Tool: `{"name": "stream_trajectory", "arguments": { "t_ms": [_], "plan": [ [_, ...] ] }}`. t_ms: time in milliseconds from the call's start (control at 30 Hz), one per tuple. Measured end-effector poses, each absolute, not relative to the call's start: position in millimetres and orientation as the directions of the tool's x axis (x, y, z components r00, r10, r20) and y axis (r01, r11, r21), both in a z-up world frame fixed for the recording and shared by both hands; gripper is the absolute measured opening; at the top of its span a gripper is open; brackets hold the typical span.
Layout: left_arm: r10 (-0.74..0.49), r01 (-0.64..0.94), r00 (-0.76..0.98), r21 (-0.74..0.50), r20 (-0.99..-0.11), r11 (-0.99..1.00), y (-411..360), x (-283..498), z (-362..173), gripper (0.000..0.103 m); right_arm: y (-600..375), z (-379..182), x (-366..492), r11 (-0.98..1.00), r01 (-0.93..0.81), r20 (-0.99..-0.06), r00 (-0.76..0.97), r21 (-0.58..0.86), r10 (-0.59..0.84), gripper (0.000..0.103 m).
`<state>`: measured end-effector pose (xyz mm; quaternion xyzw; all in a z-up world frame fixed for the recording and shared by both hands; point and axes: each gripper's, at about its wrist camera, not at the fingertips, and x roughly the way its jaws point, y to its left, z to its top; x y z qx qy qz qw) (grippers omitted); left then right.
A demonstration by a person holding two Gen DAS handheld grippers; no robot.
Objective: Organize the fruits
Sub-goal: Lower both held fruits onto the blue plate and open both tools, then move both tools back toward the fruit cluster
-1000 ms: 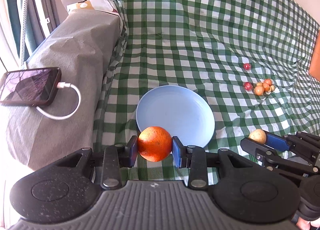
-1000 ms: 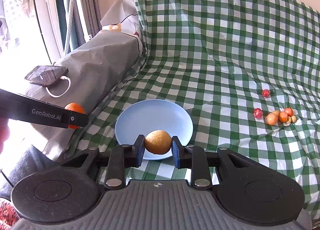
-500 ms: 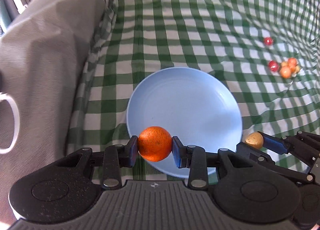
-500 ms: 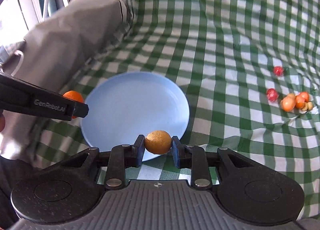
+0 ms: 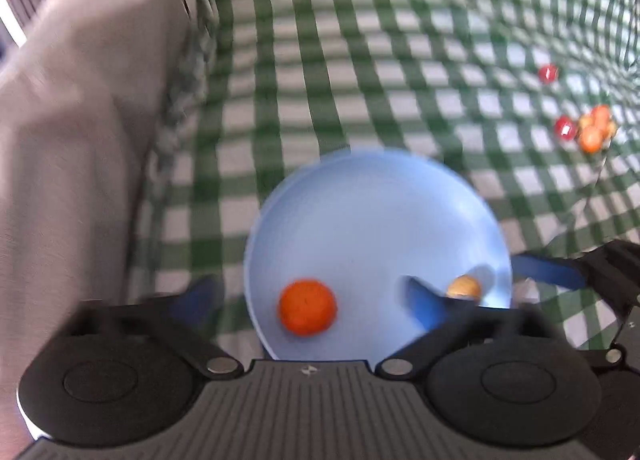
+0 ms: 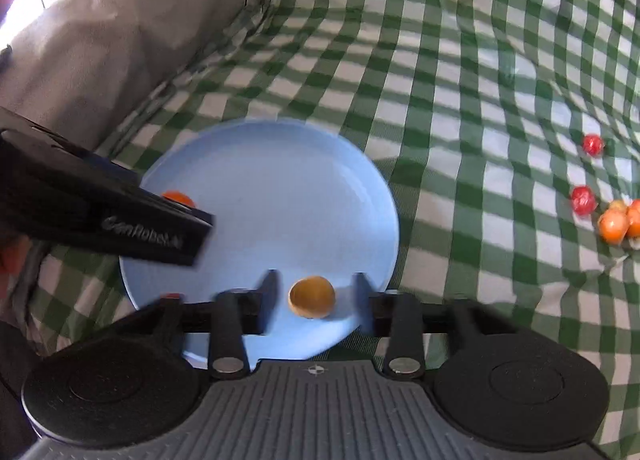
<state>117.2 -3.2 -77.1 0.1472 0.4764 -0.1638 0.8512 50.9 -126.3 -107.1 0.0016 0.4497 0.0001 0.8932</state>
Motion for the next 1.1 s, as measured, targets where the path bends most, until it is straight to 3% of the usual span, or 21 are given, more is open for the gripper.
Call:
{"name": "stream_trajectory", "arguments": {
  "t_ms": [33, 100, 233, 533, 1100],
  "plan": [
    [-0.143, 0.421, 0.504, 0.097, -0.852, 0.902, 0, 112, -70, 0.103, -126, -100, 48, 1.0, 0.001, -0.796, 0.605, -0.003, -0.003, 0.076],
    [-0.154, 0.43, 0.493, 0.085, -0.857, 0.899, 7, 101, -58, 0.103, -126, -85, 36, 1.0, 0.006, -0.781, 0.625, -0.024, -0.023, 0.088],
    [-0.17, 0.41, 0.492, 0.056, -0.854, 0.91, 26, 66, -42, 0.103, -128, -58, -5, 1.0, 0.003, -0.772, 0.636, -0.012, -0.012, 0.095],
    [-0.167, 0.354, 0.533, 0.04, -0.829, 0.934, 53, 2, -9, 0.103, -112, -17, -85, 0.999, 0.032, -0.701, 0.713, -0.002, -0.024, 0.1],
    [-0.202, 0.363, 0.604, 0.041, -0.771, 0.931, 53, -46, 28, 0.103, -107, 12, -137, 0.998, 0.054, -0.59, 0.805, -0.026, -0.059, 0.101]
  ]
}}
